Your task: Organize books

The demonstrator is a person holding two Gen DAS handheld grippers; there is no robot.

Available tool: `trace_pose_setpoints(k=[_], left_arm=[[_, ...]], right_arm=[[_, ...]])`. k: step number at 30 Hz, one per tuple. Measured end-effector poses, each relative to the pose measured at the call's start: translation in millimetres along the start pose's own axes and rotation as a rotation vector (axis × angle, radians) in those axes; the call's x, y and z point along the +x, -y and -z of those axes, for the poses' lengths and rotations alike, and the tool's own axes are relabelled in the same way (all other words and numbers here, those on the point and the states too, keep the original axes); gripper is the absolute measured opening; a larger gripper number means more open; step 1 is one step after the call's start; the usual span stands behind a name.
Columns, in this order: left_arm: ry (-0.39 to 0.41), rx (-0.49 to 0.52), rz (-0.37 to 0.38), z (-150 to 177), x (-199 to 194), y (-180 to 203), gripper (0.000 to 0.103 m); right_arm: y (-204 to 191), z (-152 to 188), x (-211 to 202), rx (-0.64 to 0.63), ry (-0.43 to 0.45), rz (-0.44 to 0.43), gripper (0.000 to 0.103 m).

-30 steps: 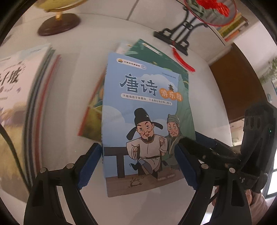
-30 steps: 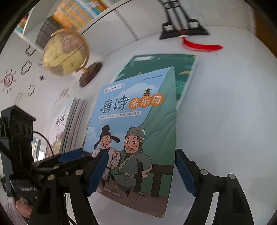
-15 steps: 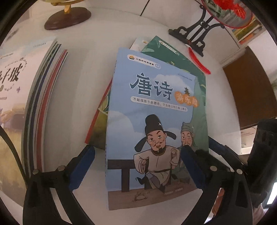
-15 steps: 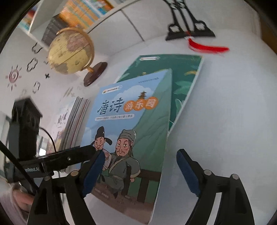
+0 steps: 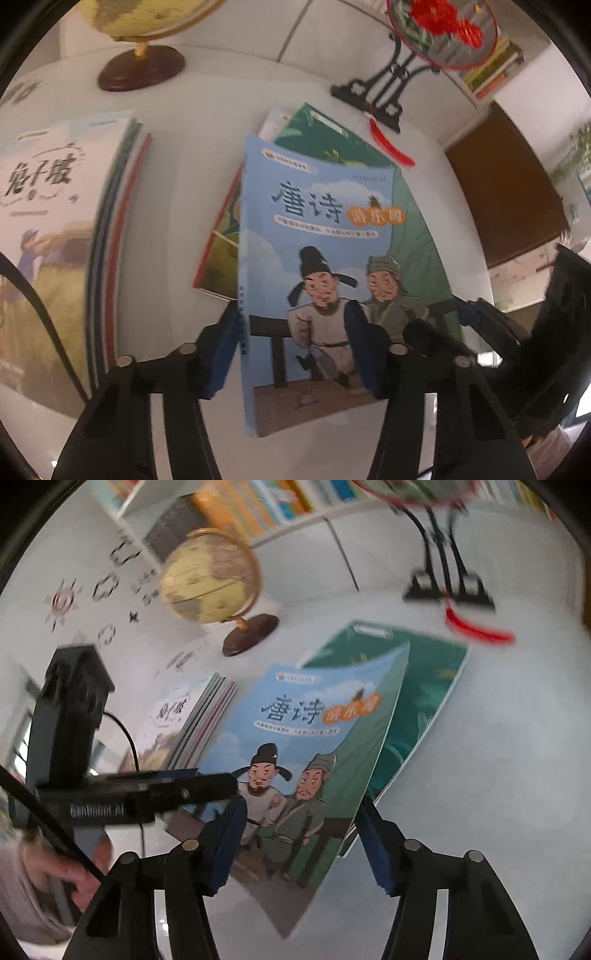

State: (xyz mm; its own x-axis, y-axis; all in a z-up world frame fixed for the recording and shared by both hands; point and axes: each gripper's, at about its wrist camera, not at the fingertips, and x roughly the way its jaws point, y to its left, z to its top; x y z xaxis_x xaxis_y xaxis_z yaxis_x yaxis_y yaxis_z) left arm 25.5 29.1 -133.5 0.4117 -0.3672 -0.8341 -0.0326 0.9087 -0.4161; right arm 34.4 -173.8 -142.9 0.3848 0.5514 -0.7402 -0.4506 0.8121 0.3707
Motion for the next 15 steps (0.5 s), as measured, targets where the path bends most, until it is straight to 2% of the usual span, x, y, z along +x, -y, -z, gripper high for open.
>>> trace_pose_setpoints(k=[4, 6, 10, 15], left_arm=[[0.024, -0.019, 0.017, 1.8, -5.0, 1.0, 0.048], [0.015, -0.029, 0.032, 0.8, -3.3, -0.9, 0.048], [0.014, -0.033, 0.060, 0.3, -4.3, 1.2, 0.048], [0.039, -0.009, 0.062, 0.5, -15.3, 6.8, 0.048]], right_arm=[[-36.5, 7.6, -6.9, -0.278, 0.007, 0.160, 0.056], [-42.3, 10.0, -9.7, -0.325, 0.014, 0.189, 0.056], [-35.7, 10.9, -14.2, -0.313, 0.017, 0.216, 0.056], [-55.6, 14.8, -16.9, -0.445, 0.040, 0.339, 0.055]])
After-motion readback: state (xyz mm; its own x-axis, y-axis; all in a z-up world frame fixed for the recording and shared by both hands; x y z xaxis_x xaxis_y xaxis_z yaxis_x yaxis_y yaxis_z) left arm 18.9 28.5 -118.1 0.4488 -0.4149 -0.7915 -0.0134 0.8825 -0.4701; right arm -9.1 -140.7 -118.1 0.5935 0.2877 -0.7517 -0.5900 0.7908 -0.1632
